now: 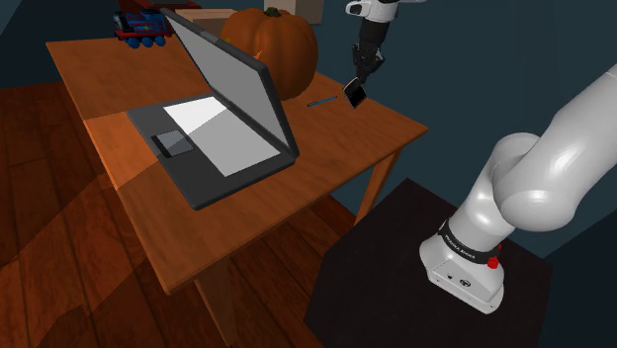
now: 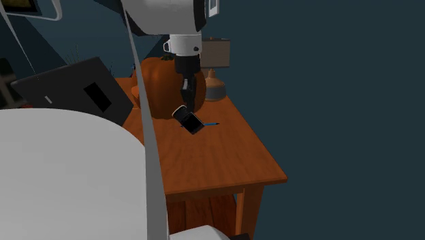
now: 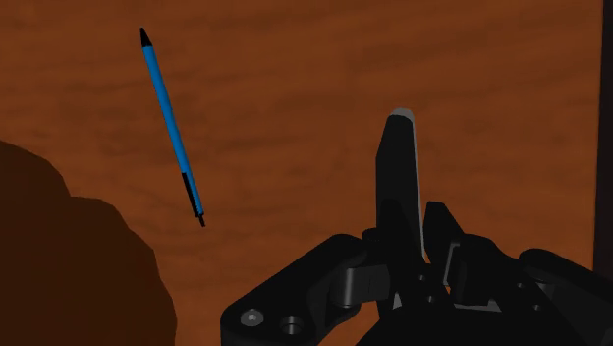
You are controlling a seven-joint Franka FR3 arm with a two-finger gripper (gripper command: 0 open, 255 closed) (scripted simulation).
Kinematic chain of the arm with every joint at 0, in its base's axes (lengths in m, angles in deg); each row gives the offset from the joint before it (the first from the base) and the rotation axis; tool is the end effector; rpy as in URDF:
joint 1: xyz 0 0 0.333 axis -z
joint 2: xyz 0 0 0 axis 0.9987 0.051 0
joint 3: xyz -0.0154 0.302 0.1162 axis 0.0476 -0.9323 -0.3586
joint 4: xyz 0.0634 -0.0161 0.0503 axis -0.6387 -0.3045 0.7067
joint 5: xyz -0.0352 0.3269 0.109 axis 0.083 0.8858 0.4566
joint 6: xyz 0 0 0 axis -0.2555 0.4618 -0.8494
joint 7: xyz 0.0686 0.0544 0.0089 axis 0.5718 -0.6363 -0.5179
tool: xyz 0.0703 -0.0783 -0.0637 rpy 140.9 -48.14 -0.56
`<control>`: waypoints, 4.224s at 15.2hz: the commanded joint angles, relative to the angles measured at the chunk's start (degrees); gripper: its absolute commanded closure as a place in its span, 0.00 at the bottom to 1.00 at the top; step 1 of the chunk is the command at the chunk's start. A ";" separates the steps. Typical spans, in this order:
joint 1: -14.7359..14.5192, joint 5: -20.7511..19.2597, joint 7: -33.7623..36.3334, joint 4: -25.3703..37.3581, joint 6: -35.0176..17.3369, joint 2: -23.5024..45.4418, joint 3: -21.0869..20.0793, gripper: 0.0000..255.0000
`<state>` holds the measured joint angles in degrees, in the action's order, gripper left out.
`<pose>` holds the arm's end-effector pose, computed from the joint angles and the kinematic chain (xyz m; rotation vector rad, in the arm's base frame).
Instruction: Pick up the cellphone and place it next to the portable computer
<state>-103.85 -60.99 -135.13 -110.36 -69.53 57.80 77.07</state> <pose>0.4466 -0.1090 0.5045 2.5134 1.8578 -0.0014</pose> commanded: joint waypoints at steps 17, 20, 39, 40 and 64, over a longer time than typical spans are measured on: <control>-0.38 0.29 -0.33 13.41 13.82 -0.42 -0.77 1.00; -0.46 0.49 -0.51 16.09 16.15 -0.04 -0.80 1.00; -1.84 1.39 1.14 30.43 29.12 1.59 -2.37 1.00; -2.39 1.00 2.84 29.06 29.07 0.25 -3.49 1.00; -12.00 4.86 35.88 14.16 27.35 -11.47 -26.56 1.00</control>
<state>-115.85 -56.14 -99.36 -95.20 -41.56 46.72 50.53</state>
